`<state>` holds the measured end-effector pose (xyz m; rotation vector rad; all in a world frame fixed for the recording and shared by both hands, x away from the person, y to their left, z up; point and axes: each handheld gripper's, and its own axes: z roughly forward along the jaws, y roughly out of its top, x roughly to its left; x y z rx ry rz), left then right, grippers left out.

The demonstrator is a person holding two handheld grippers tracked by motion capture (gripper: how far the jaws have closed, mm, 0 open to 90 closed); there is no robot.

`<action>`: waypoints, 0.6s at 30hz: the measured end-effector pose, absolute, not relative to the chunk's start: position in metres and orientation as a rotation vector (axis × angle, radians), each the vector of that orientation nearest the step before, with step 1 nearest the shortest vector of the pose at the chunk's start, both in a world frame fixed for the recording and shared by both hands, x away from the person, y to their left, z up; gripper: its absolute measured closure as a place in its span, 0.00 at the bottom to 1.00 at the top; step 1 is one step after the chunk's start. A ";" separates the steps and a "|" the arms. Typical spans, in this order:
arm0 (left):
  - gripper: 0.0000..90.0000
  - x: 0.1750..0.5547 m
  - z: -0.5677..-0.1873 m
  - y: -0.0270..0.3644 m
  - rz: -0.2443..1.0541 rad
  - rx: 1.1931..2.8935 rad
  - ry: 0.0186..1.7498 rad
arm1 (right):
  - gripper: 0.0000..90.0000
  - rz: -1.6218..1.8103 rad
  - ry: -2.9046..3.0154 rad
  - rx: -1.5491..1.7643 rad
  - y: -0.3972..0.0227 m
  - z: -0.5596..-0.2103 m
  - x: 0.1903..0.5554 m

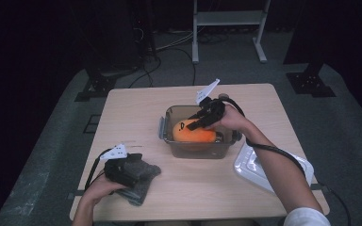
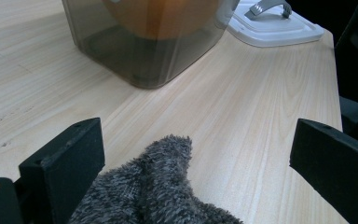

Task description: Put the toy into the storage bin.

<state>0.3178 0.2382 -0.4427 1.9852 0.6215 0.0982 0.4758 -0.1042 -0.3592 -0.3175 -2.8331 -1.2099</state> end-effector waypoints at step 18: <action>0.03 0.318 -0.442 0.238 0.101 1.987 0.619 | 0.65 -1.169 -2.846 -0.315 -0.102 -0.360 0.474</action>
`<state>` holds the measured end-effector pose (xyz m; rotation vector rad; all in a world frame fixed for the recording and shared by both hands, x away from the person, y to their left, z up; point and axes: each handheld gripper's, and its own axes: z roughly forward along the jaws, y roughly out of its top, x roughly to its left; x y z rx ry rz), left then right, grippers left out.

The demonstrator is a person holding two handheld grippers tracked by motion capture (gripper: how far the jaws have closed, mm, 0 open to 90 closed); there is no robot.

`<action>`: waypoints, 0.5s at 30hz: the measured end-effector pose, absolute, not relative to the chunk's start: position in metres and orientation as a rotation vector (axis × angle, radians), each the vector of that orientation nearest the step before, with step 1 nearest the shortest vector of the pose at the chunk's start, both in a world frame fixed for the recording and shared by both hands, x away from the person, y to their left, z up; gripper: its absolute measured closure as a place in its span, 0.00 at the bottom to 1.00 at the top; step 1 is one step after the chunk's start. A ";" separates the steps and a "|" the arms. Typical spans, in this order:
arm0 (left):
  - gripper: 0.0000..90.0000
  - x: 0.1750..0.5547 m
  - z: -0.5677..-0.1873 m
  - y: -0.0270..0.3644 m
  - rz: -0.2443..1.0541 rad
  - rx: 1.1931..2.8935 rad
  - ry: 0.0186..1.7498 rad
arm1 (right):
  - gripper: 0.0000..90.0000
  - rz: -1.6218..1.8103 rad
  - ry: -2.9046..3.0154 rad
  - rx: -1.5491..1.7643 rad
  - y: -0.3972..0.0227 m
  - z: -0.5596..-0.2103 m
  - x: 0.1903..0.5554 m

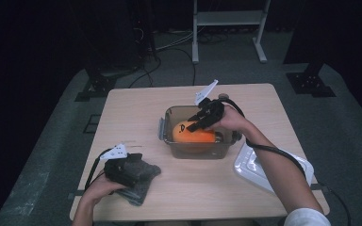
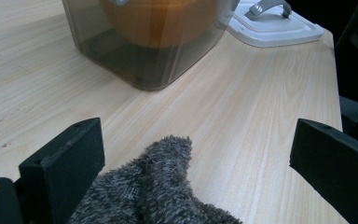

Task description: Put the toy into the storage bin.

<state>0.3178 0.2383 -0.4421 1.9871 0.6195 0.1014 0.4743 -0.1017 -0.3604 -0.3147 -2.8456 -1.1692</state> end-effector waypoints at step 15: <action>0.03 0.318 -0.442 0.238 0.100 1.992 0.614 | 0.67 -1.216 -2.803 -0.316 -0.102 -0.354 0.474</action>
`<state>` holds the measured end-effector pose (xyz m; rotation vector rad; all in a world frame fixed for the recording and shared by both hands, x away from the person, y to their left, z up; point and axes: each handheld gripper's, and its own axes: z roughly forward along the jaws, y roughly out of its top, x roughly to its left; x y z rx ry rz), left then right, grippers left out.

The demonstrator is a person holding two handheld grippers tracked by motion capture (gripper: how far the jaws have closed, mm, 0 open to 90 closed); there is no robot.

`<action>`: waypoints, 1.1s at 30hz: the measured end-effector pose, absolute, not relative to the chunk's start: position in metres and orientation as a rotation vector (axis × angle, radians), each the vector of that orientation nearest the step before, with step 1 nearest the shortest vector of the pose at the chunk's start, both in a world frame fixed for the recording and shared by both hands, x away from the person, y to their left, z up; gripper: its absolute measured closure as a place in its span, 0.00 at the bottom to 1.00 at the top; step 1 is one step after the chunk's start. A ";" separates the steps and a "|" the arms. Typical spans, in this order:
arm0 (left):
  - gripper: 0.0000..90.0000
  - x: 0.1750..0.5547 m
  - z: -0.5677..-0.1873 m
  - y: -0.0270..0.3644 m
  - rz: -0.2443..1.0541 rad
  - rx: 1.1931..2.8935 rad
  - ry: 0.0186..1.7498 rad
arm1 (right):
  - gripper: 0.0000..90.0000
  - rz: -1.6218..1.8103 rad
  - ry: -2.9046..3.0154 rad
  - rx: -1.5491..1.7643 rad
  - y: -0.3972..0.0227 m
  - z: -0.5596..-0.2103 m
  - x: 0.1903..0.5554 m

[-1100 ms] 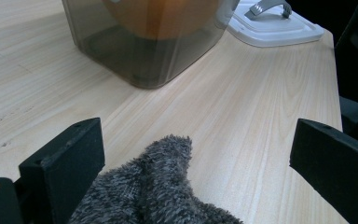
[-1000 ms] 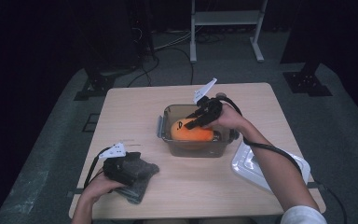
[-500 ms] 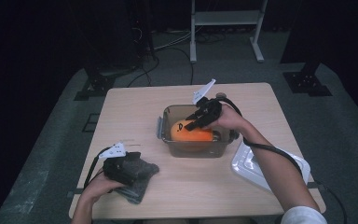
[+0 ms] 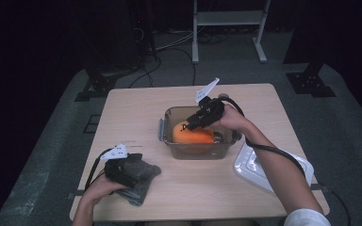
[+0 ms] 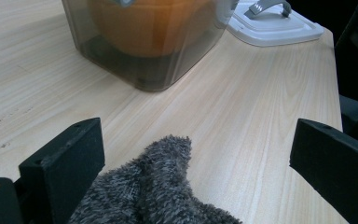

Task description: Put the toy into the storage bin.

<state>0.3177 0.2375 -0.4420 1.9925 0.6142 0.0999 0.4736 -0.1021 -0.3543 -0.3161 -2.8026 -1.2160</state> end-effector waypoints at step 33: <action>0.03 0.319 -0.441 0.239 0.101 1.977 0.614 | 0.61 -1.339 -2.785 -0.358 -0.139 -0.321 0.461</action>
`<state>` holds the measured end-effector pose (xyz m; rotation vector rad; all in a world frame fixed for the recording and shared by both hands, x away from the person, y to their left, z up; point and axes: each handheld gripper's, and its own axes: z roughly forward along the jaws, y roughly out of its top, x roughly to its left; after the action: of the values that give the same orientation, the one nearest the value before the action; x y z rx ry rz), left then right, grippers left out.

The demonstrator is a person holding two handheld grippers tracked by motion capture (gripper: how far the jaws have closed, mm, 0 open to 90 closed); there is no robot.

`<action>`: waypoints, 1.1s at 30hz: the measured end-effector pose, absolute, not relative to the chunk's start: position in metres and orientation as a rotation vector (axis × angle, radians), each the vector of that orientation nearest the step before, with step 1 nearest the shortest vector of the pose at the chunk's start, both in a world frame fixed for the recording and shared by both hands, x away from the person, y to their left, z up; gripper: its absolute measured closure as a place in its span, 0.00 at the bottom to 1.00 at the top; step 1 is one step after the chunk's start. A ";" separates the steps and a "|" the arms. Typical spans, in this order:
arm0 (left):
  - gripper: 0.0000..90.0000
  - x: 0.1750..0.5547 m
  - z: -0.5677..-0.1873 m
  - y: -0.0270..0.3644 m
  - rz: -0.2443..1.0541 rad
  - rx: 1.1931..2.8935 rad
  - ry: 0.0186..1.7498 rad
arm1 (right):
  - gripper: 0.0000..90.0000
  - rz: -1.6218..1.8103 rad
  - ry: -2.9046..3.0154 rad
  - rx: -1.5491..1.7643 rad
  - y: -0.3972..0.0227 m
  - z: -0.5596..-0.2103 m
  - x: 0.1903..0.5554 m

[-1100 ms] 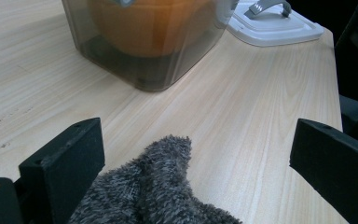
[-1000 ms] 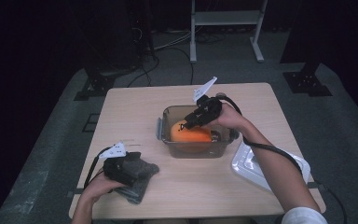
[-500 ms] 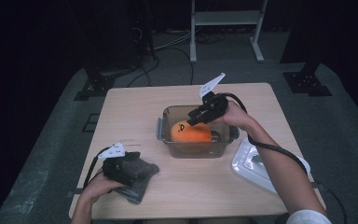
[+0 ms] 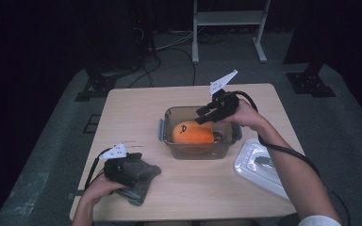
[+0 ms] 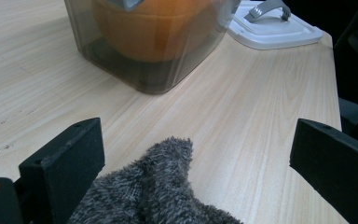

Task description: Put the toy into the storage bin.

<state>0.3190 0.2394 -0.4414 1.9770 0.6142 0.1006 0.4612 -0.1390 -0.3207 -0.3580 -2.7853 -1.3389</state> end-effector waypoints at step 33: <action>0.03 0.323 -0.443 0.232 0.082 1.985 0.597 | 0.46 -1.417 -2.793 -0.534 -0.211 -0.297 0.434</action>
<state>0.3233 0.2322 -0.4432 1.9847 0.5975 0.0819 0.4341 -0.2111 -0.2970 -0.5342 -2.7933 -1.4169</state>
